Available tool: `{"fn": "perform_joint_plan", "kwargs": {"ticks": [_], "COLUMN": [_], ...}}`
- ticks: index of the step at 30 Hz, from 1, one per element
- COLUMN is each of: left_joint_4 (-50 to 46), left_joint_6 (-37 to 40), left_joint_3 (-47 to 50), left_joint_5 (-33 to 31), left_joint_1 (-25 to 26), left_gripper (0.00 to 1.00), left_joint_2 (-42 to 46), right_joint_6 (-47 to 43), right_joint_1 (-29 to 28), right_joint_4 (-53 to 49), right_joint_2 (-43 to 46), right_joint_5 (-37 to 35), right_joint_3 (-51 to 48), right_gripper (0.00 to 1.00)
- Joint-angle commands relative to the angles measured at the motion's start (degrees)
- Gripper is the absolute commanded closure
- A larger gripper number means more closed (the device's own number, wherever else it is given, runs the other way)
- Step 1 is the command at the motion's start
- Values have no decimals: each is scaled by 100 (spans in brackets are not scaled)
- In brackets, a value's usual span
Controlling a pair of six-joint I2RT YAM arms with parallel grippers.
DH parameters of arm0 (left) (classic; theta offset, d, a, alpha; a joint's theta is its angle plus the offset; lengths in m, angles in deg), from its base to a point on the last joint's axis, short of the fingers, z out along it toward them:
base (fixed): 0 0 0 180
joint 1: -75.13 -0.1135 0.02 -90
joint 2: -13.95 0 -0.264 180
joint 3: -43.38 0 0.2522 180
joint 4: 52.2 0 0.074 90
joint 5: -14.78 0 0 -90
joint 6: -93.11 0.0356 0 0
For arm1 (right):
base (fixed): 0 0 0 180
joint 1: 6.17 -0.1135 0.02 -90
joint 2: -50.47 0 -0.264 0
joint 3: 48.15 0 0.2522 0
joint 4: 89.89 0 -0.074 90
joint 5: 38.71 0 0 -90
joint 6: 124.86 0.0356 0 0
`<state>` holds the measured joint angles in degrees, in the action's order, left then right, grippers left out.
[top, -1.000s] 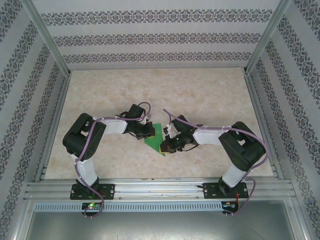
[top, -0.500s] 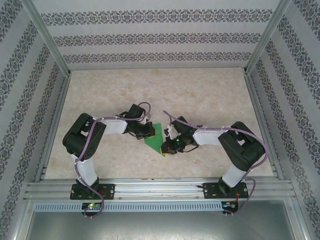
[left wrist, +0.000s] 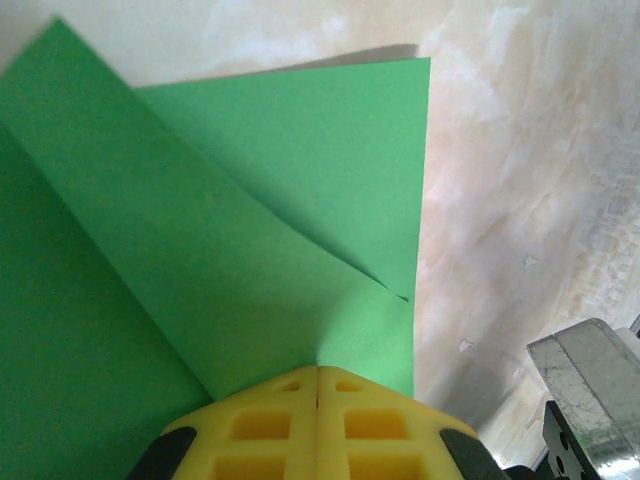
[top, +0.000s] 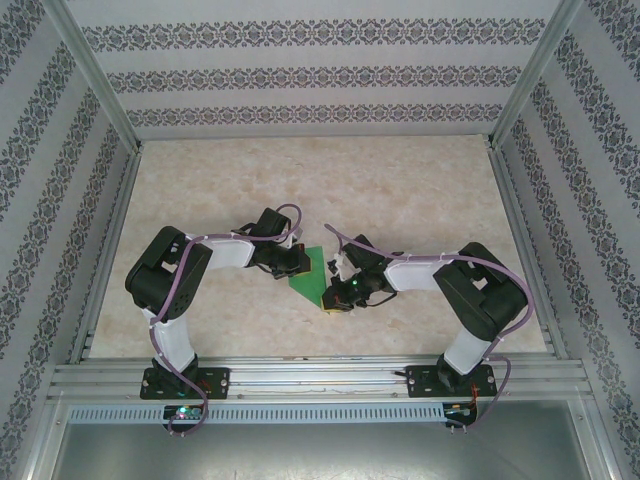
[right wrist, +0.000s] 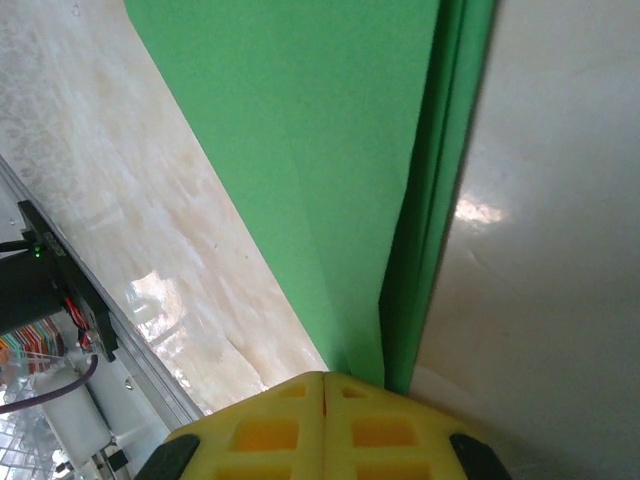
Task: Fold a paper plane with a square sheet of paper (fold left side to right side)
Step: Fourth fold the wing at the center of the table.
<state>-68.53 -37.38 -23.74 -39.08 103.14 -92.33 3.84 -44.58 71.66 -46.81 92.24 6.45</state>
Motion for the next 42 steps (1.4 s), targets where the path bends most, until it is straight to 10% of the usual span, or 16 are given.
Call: {"fn": "perform_joint_plan", "kwargs": {"ticks": [1, 42], "left_joint_4": [-657, -710], "left_joint_6": [129, 103], "left_joint_3": [189, 101], "left_joint_5": [-402, -432], "left_joint_1": [-7, -23], "left_gripper": [98, 98], "left_joint_2": [-226, -175], "right_joint_6": [-75, -170], "right_joint_1": [-53, 134], "right_joint_4": [-214, 2], "right_joint_2": [-107, 1136], "right_joint_5": [-102, 246], "right_joint_3": [-74, -281], "right_gripper": [100, 100]}}
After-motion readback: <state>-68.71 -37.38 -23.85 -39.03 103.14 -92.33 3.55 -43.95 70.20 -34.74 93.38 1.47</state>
